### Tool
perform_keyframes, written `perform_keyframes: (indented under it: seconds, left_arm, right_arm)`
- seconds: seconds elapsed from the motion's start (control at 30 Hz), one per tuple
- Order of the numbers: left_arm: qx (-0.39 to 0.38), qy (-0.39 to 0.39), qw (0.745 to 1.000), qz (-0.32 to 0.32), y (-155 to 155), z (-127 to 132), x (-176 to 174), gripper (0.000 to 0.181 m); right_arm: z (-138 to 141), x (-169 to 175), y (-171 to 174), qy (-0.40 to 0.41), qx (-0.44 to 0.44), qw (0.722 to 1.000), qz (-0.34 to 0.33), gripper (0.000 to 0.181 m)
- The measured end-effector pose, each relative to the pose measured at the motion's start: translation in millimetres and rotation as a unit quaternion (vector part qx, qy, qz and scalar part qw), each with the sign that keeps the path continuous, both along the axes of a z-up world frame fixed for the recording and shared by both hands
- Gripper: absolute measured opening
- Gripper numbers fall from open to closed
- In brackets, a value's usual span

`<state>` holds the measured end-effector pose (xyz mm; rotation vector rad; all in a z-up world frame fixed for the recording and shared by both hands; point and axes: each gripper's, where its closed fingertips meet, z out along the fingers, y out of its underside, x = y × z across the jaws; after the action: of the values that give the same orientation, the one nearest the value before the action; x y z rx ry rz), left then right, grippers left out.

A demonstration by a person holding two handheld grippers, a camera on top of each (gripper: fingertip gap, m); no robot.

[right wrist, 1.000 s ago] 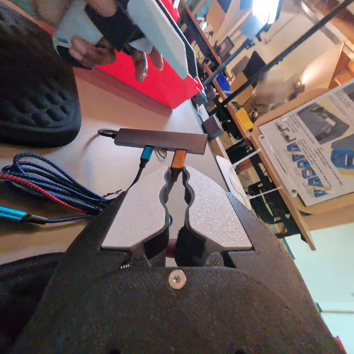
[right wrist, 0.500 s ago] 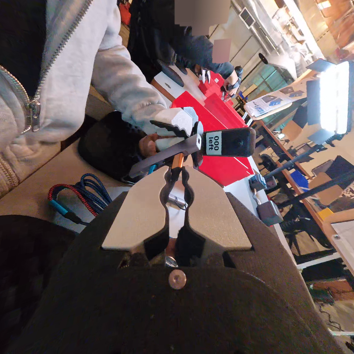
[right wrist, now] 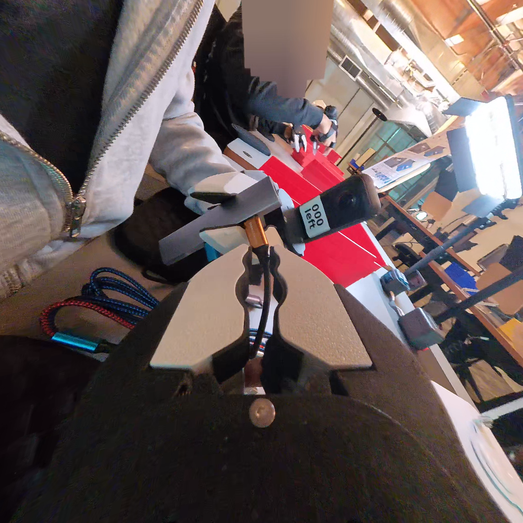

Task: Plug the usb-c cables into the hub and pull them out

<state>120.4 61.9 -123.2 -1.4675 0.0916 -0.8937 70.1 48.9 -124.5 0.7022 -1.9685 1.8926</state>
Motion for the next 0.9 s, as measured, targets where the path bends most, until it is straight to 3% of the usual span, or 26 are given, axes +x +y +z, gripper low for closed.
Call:
perform_keyframes:
  seconds: [0.13,0.23,0.33,0.4,0.5,0.57,0.7,0.77,0.9]
  left_arm:
    - [-0.039,0.035,0.996,0.067,11.3,-9.8,-4.9,0.023]
    - [-0.064,0.010,0.994,0.091,16.5,-14.2,-6.0,0.022]
    - [-0.091,-0.013,0.991,0.096,18.7,-19.5,-7.2,0.021]
    - [-0.103,0.002,0.990,0.094,23.5,-21.7,-3.0,0.020]
    - [-0.112,0.016,0.989,0.099,31.7,-23.8,-0.1,0.020]
    - [-0.118,0.020,0.986,0.116,34.8,-26.2,-3.2,0.020]
    - [-0.119,0.086,0.975,0.166,38.4,-31.8,-6.3,0.019]
    - [-0.133,0.142,0.960,0.202,41.1,-39.9,-8.3,0.019]
    - [-0.141,0.179,0.946,0.230,42.1,-47.1,-10.1,0.019]
  right_arm:
    - [-4.8,-5.8,2.8,0.060,0.003,0.995,-0.079,0.020]
    - [-9.5,-6.1,6.9,0.144,0.014,0.981,-0.132,0.021]
    - [-19.2,-7.5,6.7,0.281,0.053,0.944,-0.167,0.022]
    - [-33.7,-9.7,5.5,0.329,0.105,0.924,-0.164,0.026]
    - [-34.7,-9.4,6.5,0.329,0.110,0.925,-0.156,0.024]
    - [-31.7,-17.1,7.8,0.353,0.106,0.910,-0.187,0.010]
    - [-30.3,-21.3,8.2,0.362,0.081,0.898,-0.238,0.008]
    - [-35.1,-22.8,8.2,0.339,0.067,0.904,-0.252,0.007]
    - [-39.0,-23.9,6.4,0.316,0.034,0.912,-0.261,0.006]
